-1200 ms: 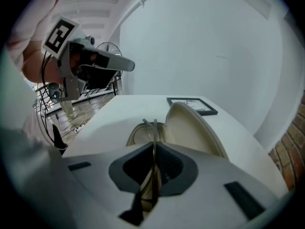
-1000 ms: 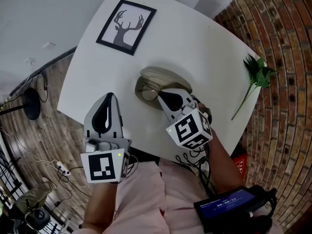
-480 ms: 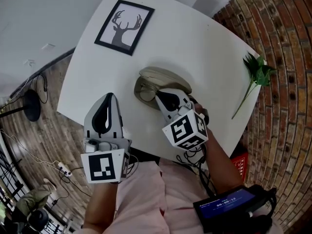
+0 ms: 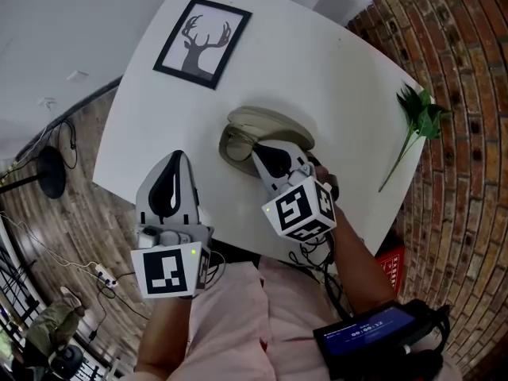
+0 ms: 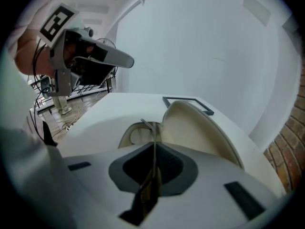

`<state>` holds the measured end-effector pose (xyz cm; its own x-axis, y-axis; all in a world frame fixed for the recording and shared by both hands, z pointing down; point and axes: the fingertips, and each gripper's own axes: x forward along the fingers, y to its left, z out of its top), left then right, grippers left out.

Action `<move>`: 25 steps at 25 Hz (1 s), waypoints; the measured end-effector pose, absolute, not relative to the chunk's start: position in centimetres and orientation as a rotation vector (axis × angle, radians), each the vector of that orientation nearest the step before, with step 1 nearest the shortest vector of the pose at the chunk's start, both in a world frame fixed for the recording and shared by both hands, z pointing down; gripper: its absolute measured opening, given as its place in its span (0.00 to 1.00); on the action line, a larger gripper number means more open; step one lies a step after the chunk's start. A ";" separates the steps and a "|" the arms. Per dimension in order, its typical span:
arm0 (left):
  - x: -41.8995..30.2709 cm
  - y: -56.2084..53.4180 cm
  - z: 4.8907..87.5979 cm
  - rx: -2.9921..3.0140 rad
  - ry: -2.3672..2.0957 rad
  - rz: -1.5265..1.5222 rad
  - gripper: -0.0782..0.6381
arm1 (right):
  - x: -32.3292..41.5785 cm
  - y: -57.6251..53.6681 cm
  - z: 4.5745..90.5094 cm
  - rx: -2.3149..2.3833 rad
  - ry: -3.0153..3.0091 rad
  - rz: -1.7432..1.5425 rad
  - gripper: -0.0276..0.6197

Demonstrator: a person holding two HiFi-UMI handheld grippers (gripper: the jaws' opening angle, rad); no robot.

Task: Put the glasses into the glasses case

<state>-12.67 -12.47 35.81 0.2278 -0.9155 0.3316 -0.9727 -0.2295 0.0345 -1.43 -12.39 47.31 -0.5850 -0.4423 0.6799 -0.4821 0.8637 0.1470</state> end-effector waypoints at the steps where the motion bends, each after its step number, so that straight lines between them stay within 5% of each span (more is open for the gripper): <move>1: -12.8 -12.5 35.8 2.269 -1.786 0.352 0.12 | -1.5 -12.4 47.4 0.662 -2.273 0.061 0.07; 25: -13.0 -12.9 35.6 2.278 -1.787 0.355 0.12 | -1.5 -12.0 48.1 0.607 -2.191 -0.008 0.15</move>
<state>-12.97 -12.95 35.59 0.2299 -0.9176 0.3242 -0.9718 -0.2341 0.0266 -1.54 -12.01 48.05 -0.5289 -0.4260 0.7340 -0.4206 0.8828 0.2094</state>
